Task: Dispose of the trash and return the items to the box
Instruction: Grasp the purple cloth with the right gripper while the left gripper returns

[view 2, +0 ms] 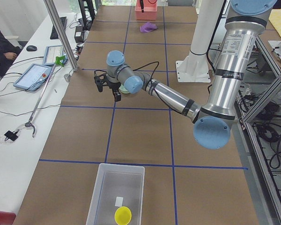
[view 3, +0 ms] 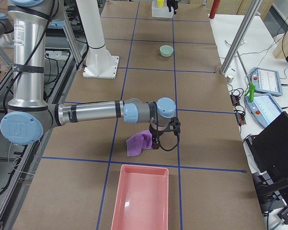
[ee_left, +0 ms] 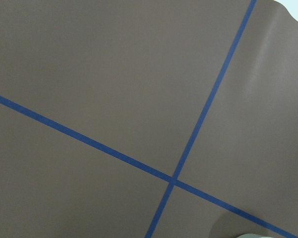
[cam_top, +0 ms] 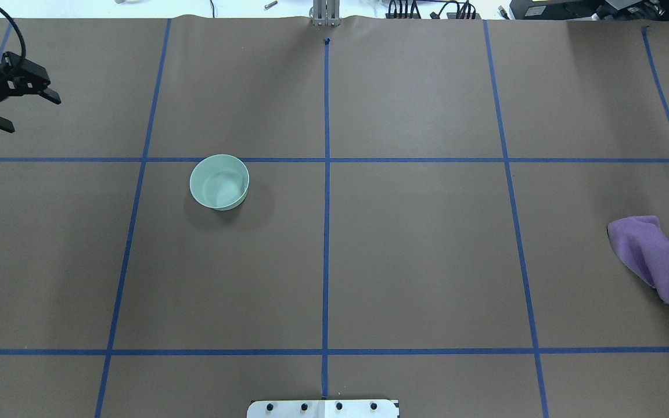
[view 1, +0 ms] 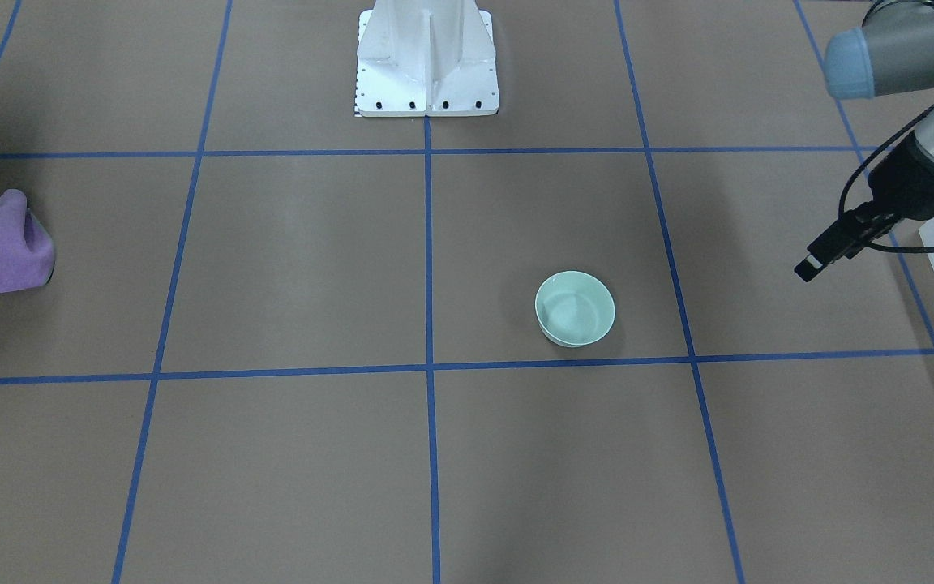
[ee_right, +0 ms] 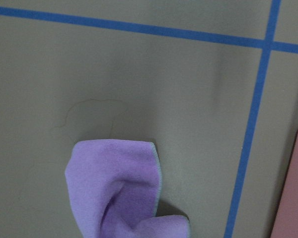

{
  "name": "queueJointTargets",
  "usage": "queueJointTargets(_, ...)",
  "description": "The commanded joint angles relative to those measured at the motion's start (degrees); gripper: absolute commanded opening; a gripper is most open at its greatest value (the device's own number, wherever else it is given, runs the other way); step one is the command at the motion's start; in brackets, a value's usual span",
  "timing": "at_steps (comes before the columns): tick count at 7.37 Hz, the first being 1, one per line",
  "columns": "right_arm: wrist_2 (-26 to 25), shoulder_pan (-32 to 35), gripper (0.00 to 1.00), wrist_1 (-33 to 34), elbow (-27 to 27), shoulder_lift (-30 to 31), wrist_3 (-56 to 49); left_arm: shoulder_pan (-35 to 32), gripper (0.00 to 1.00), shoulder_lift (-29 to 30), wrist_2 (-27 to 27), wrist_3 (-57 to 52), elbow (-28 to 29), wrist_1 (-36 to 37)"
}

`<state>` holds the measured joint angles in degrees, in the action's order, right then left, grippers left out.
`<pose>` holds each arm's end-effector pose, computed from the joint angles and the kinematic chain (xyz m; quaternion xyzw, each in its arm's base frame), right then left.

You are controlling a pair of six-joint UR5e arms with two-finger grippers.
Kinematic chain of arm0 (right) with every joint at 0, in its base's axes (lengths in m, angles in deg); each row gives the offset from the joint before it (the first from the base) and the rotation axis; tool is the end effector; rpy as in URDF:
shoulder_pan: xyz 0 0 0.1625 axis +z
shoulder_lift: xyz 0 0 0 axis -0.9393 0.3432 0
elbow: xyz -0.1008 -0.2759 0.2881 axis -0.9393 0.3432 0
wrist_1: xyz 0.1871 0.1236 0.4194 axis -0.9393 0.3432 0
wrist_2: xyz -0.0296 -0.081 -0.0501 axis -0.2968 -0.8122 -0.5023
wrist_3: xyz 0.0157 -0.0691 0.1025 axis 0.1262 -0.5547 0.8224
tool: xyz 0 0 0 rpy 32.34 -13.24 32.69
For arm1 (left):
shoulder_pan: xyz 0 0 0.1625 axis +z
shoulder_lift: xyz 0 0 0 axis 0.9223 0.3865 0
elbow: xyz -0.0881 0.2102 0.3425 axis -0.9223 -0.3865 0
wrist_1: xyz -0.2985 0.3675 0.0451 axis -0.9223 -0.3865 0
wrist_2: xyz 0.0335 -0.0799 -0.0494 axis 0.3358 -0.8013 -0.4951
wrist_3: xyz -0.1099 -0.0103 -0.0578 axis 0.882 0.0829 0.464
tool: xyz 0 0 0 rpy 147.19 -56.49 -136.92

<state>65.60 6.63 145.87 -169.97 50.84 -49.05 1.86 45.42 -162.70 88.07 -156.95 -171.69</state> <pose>-0.0809 -0.5161 0.6034 -0.0297 -0.4033 -0.0977 0.9094 0.2122 -0.5897 0.3502 -0.0144 0.4741 -0.2457 0.8454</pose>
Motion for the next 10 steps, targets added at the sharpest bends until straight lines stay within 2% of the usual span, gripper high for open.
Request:
queueJointTargets(1,0.2,-5.8,1.00,-5.9,3.1,0.1,0.1,1.2,0.99,0.5,0.7,2.6,-1.4,-0.1)
queueJointTargets(4,0.0,-12.2,1.00,-8.0,4.6,-0.4,0.1,1.2,0.99,0.4,0.8,2.6,-1.6,0.0)
queueJointTargets(7,-0.8,-14.6,1.00,-8.0,5.2,-0.9,0.1,1.2,0.99,0.1,0.8,2.6,-1.9,0.0)
queueJointTargets(8,-1.3,-15.0,0.94,-8.3,6.6,-1.1,0.1,1.2,0.99,0.0,0.7,2.6,-2.6,0.0)
queueJointTargets(9,-1.5,-15.0,0.14,-9.4,7.0,-1.1,0.1,1.3,0.98,-0.2,0.7,2.8,-3.1,0.0)
queueJointTargets(10,-1.8,-15.1,0.00,-9.6,6.9,-1.5,-0.1,1.3,0.98,0.0,0.7,3.5,-3.0,0.0)
